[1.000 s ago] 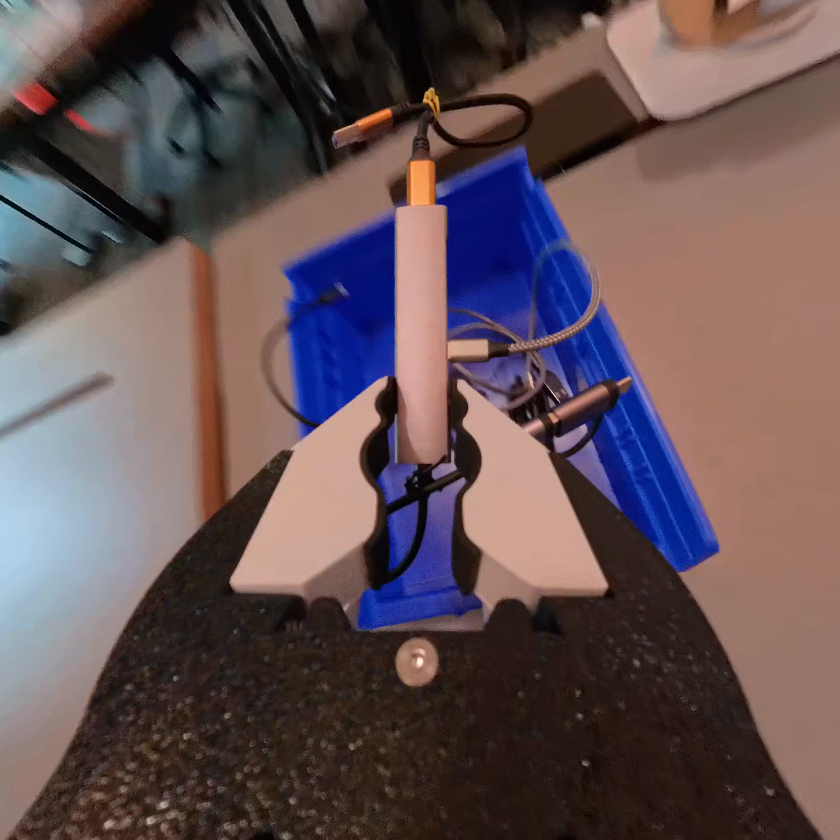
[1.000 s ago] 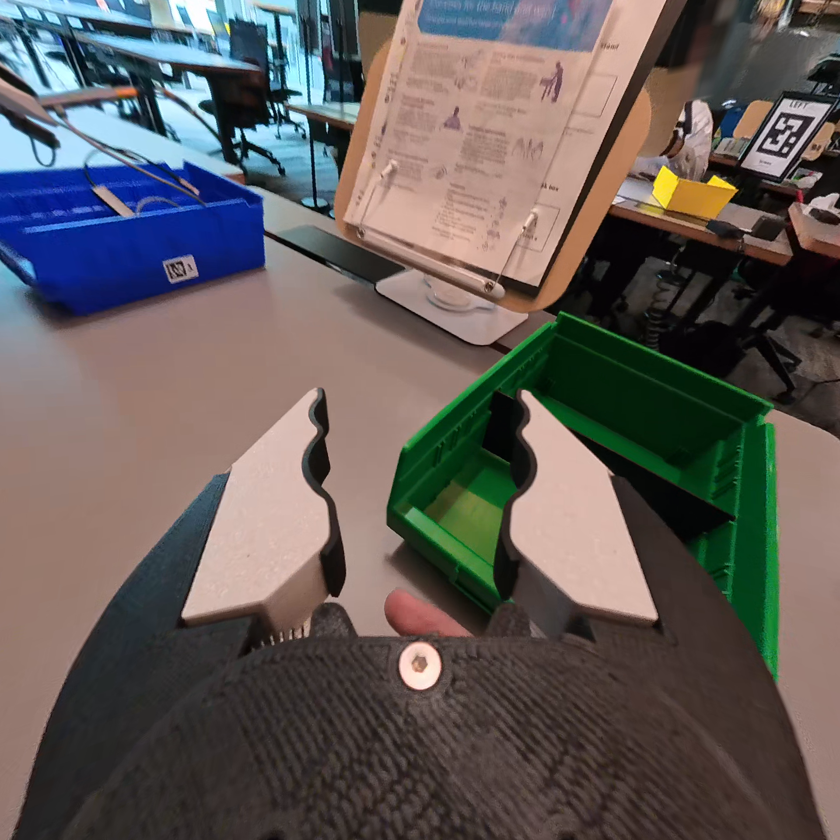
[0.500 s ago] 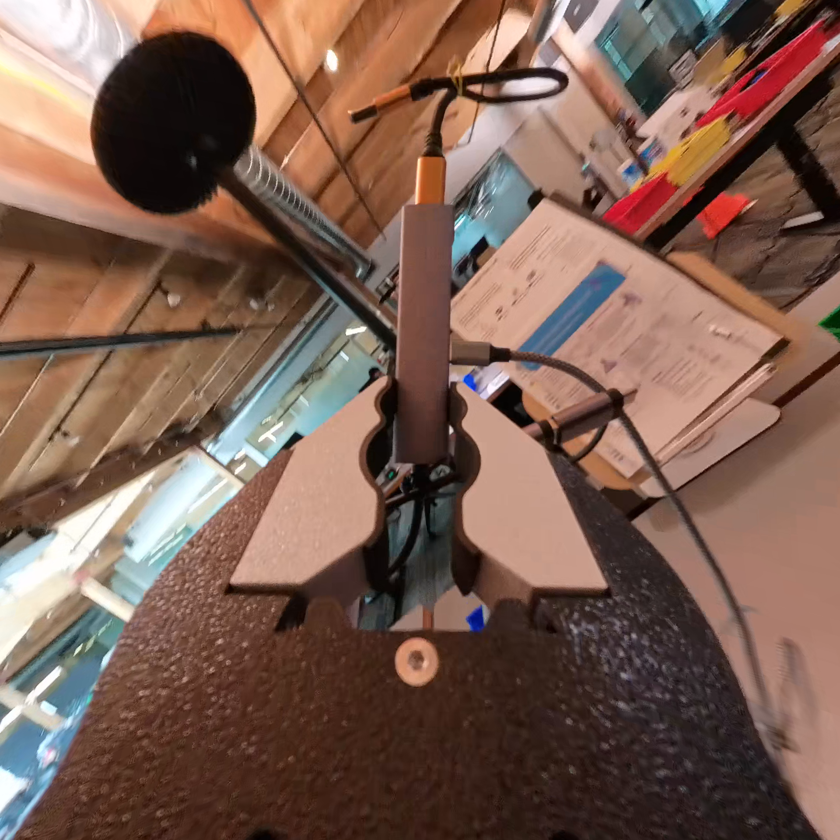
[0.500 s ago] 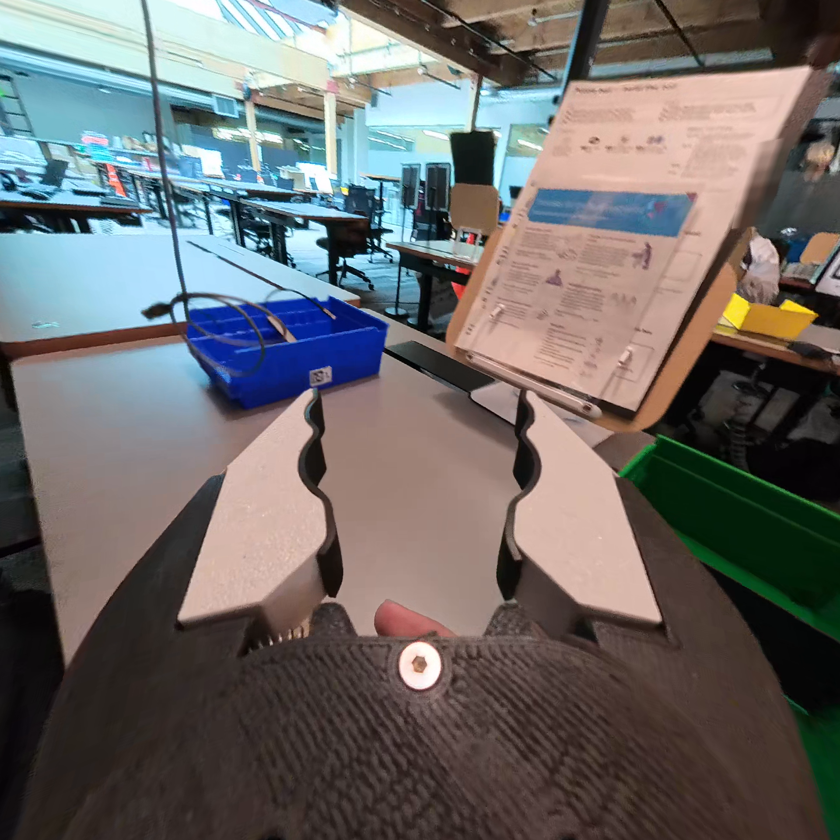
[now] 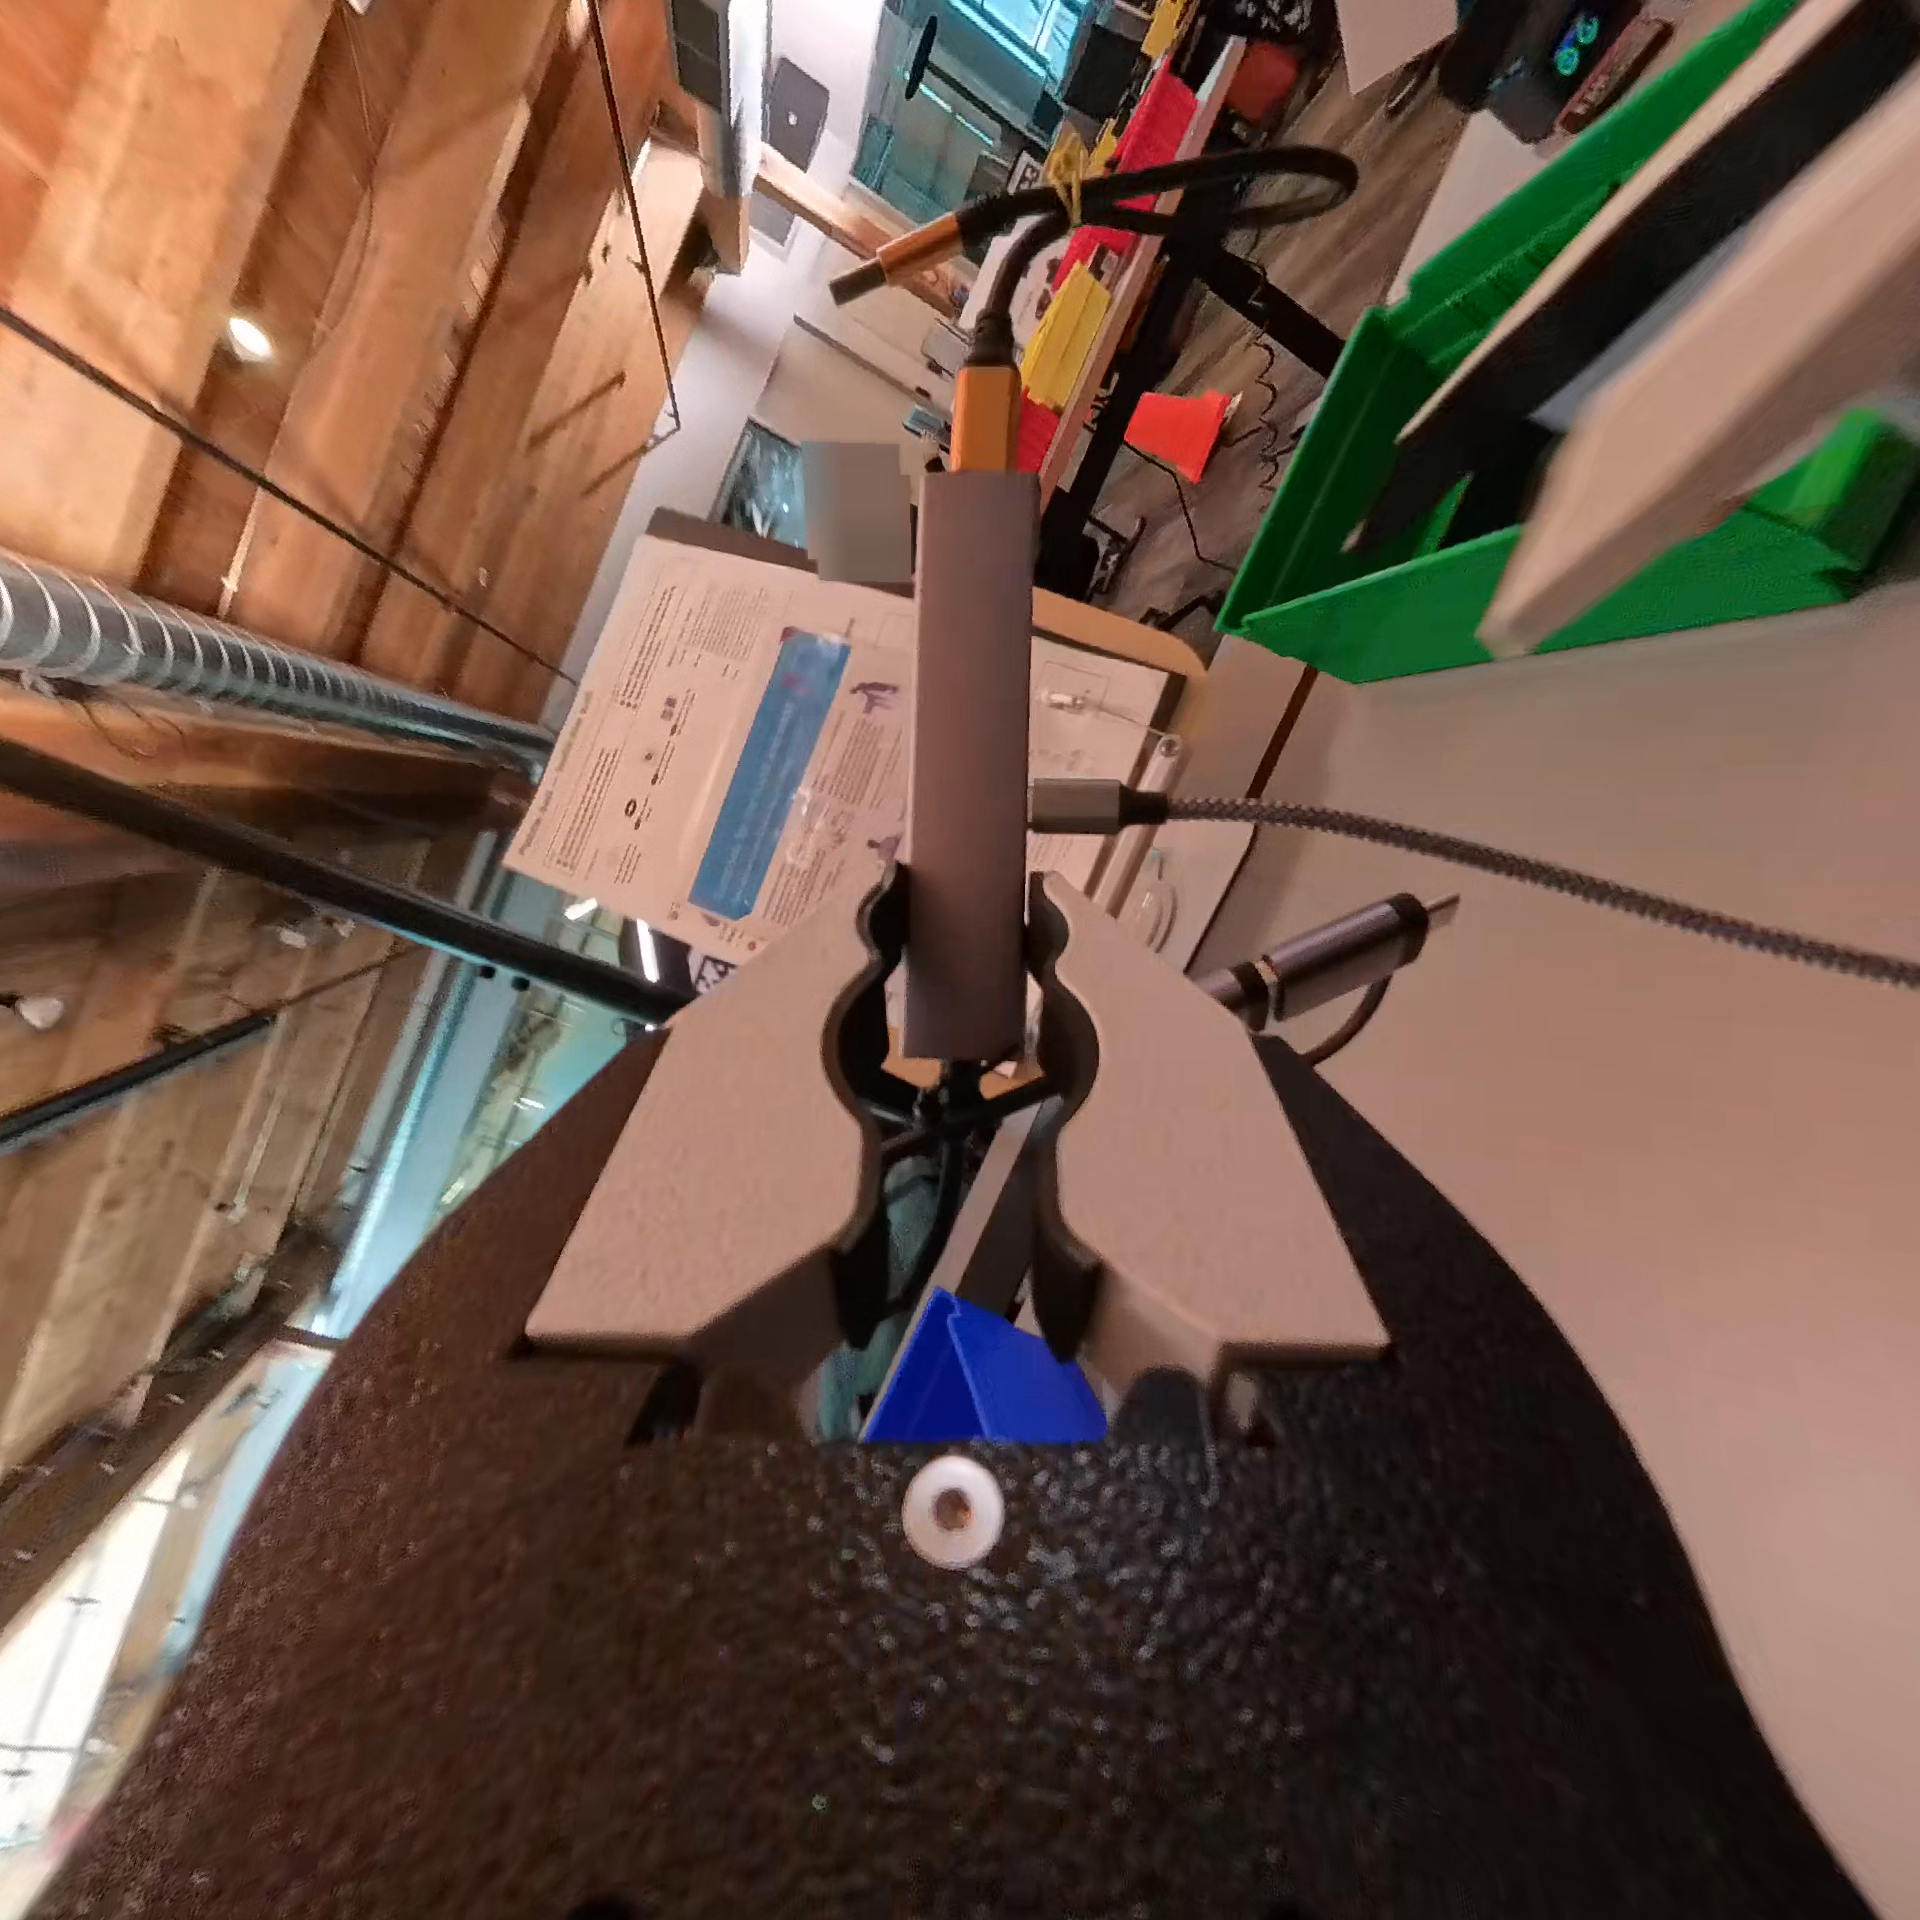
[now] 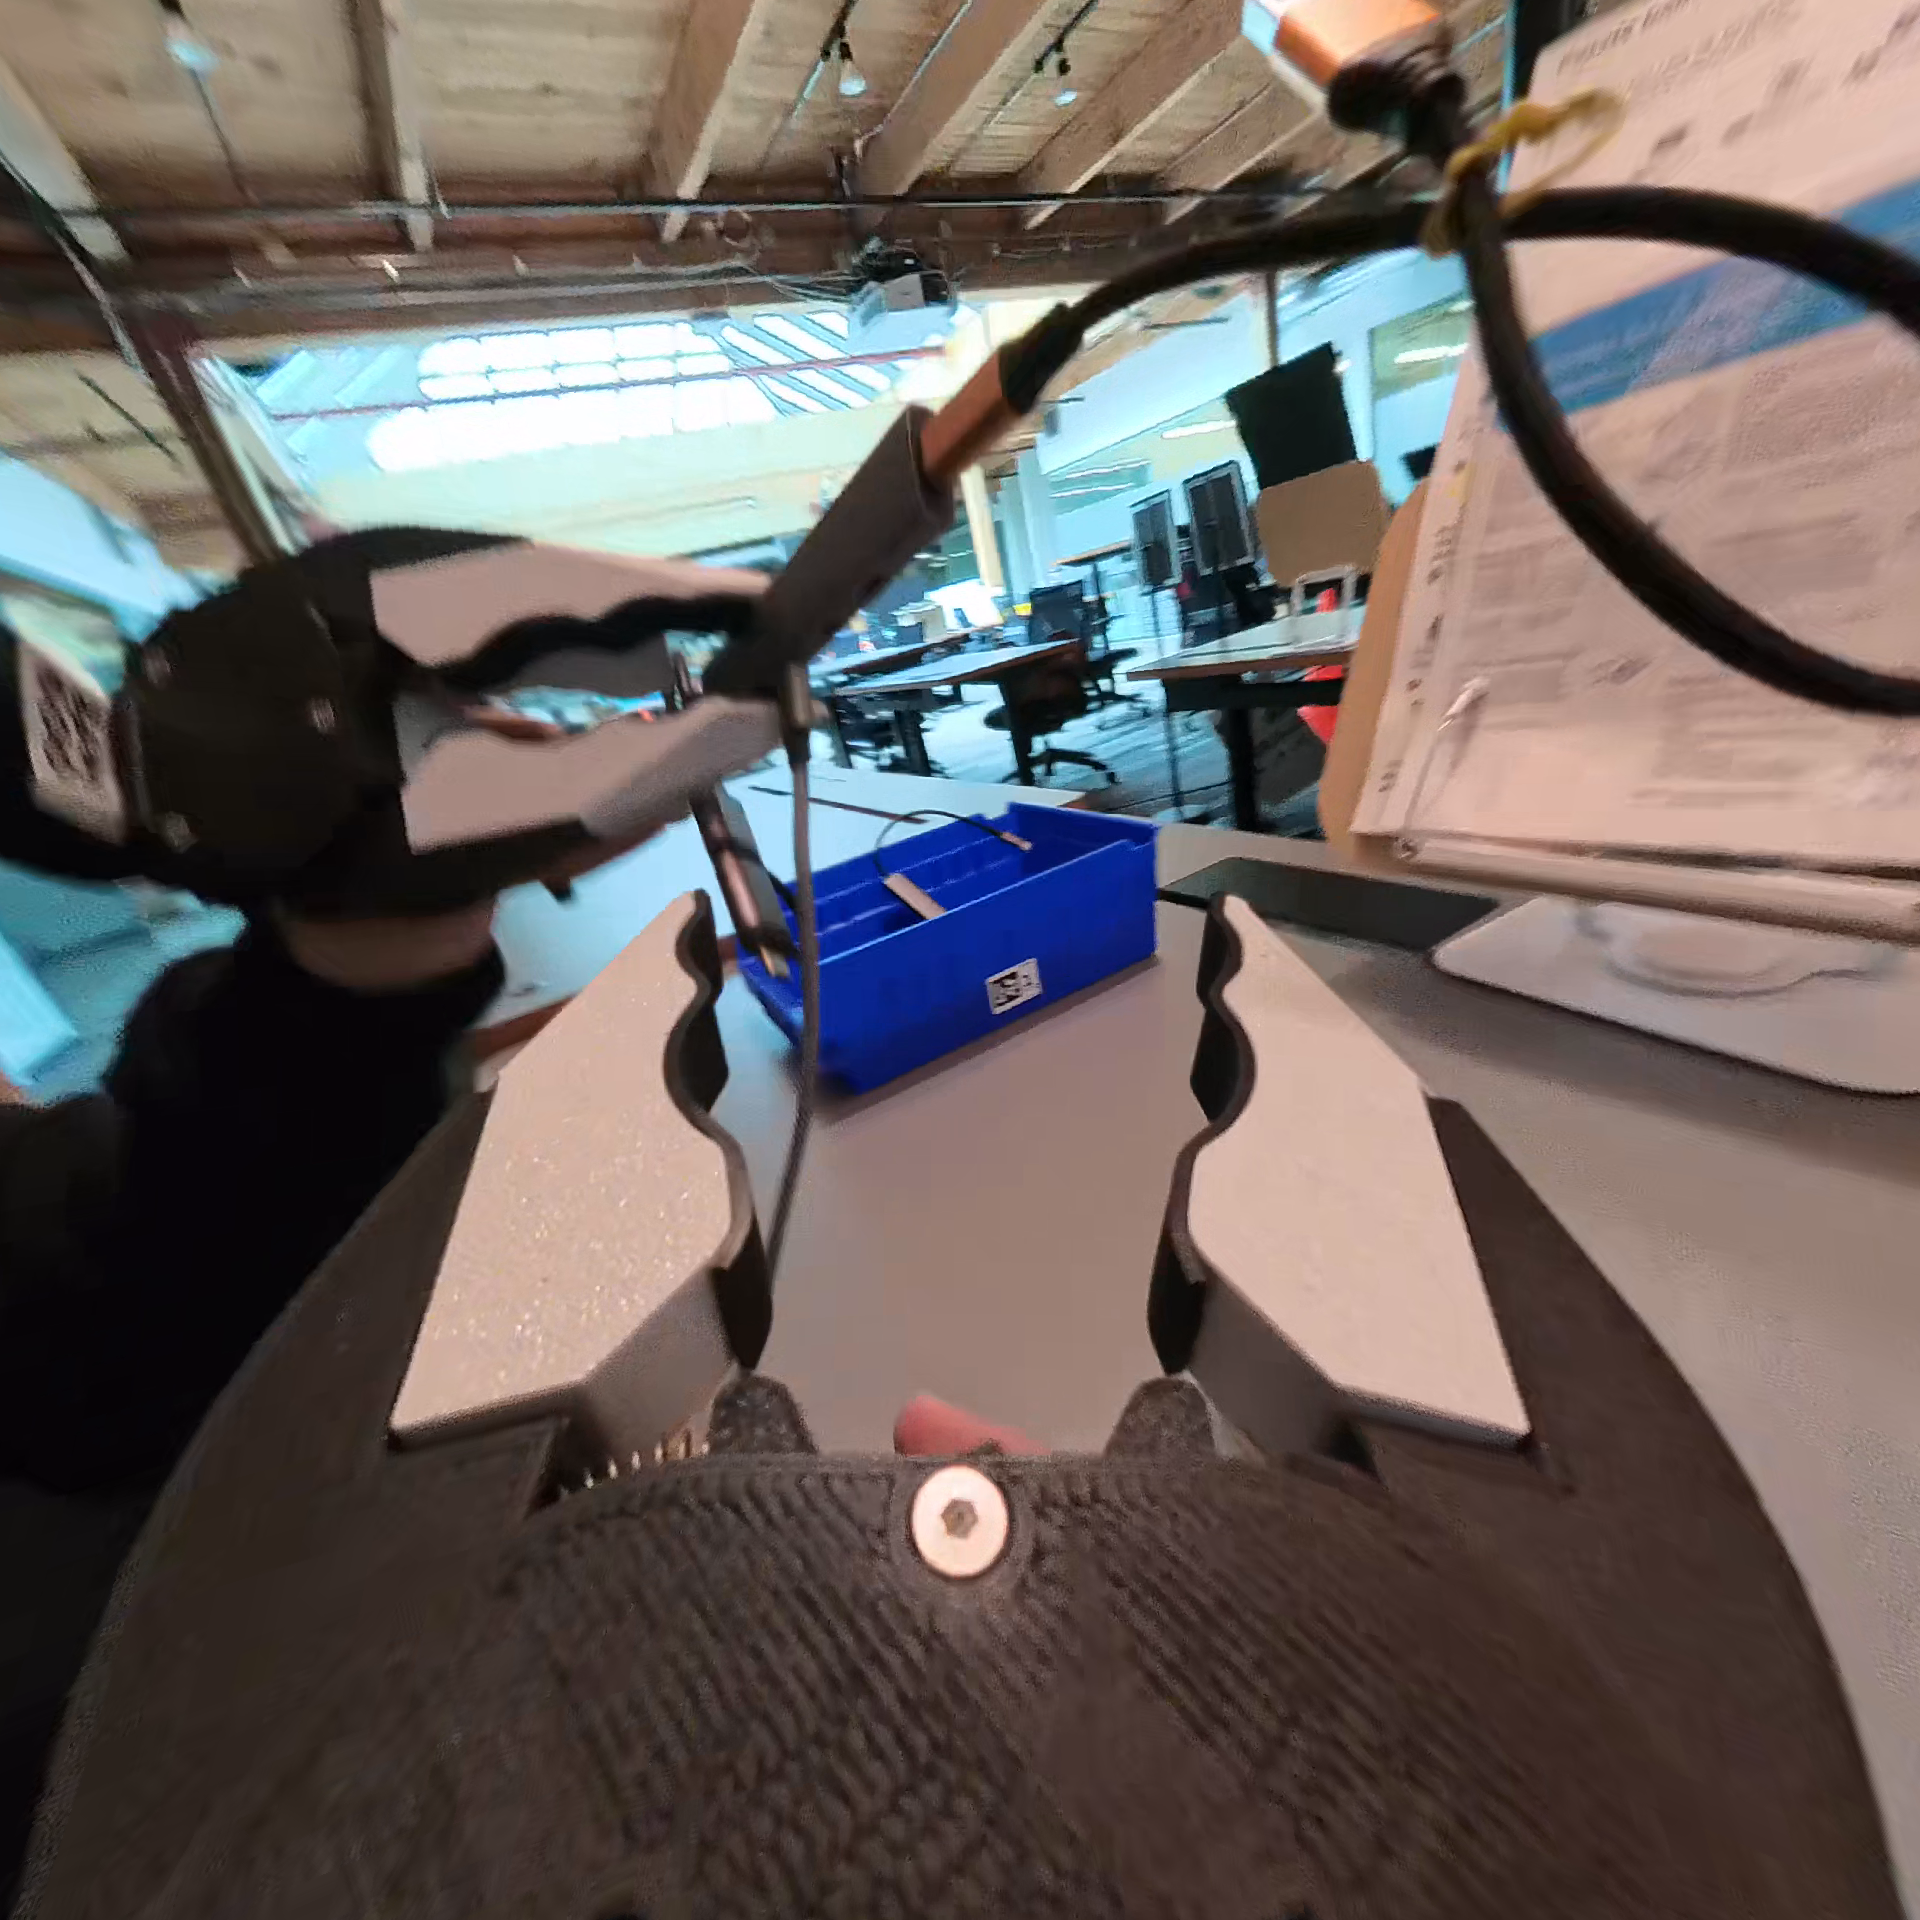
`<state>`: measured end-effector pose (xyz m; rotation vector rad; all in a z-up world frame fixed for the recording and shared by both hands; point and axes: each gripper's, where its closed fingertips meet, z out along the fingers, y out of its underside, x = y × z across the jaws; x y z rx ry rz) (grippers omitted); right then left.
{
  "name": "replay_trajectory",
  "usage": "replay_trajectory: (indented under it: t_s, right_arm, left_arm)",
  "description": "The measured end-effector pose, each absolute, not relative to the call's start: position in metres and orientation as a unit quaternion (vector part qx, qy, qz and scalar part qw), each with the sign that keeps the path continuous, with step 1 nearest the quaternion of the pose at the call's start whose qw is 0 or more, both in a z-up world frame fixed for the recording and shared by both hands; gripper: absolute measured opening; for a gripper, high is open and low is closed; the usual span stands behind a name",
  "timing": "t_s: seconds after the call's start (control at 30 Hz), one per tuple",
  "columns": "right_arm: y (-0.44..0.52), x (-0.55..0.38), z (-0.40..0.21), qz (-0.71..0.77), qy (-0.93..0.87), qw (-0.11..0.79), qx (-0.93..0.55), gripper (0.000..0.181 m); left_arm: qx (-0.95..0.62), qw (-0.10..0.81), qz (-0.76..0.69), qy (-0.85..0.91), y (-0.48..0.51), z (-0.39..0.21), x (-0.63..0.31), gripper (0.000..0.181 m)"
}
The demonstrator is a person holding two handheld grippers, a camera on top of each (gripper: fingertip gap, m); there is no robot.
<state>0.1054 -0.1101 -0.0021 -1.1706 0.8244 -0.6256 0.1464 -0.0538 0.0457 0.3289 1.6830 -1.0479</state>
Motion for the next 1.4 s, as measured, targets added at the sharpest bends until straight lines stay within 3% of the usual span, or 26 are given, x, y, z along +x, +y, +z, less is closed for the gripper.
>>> replay_trajectory:
  t_s: [0.13,0.2,0.33,0.57,0.77,1.1,1.4]
  right_arm:
    - [-0.099,0.114,-0.014,-0.178,0.369,0.767,-0.494,0.086]
    - [-0.096,0.114,-0.014,-0.125,0.36,0.796,-0.471,0.073]
    - [-0.088,0.116,-0.031,-0.073,0.349,0.803,-0.477,0.01]
    - [-0.08,0.132,-0.061,-0.028,0.386,0.792,-0.473,0.006]
    - [-0.088,0.139,-0.057,0.052,0.427,0.811,-0.396,0.006]
    - [-0.1,0.129,-0.041,0.074,0.426,0.827,-0.36,0.007]
    - [-0.081,0.118,-0.032,0.172,0.392,0.843,-0.326,0.006]
  left_arm:
    - [0.175,0.512,-0.457,0.706,-0.077,-0.003,0.13,0.02]
    - [0.188,0.482,-0.479,0.709,-0.084,-0.024,0.124,0.02]
    - [0.192,0.416,-0.531,0.713,-0.087,-0.057,0.119,0.02]
    - [0.169,0.294,-0.592,0.732,-0.08,-0.096,0.121,0.02]
    - [0.161,0.192,-0.676,0.693,-0.06,-0.068,0.111,0.031]
    - [0.175,0.282,-0.623,0.709,-0.012,-0.043,0.132,0.047]
    - [0.203,0.253,-0.651,0.687,-0.038,-0.08,0.128,0.056]
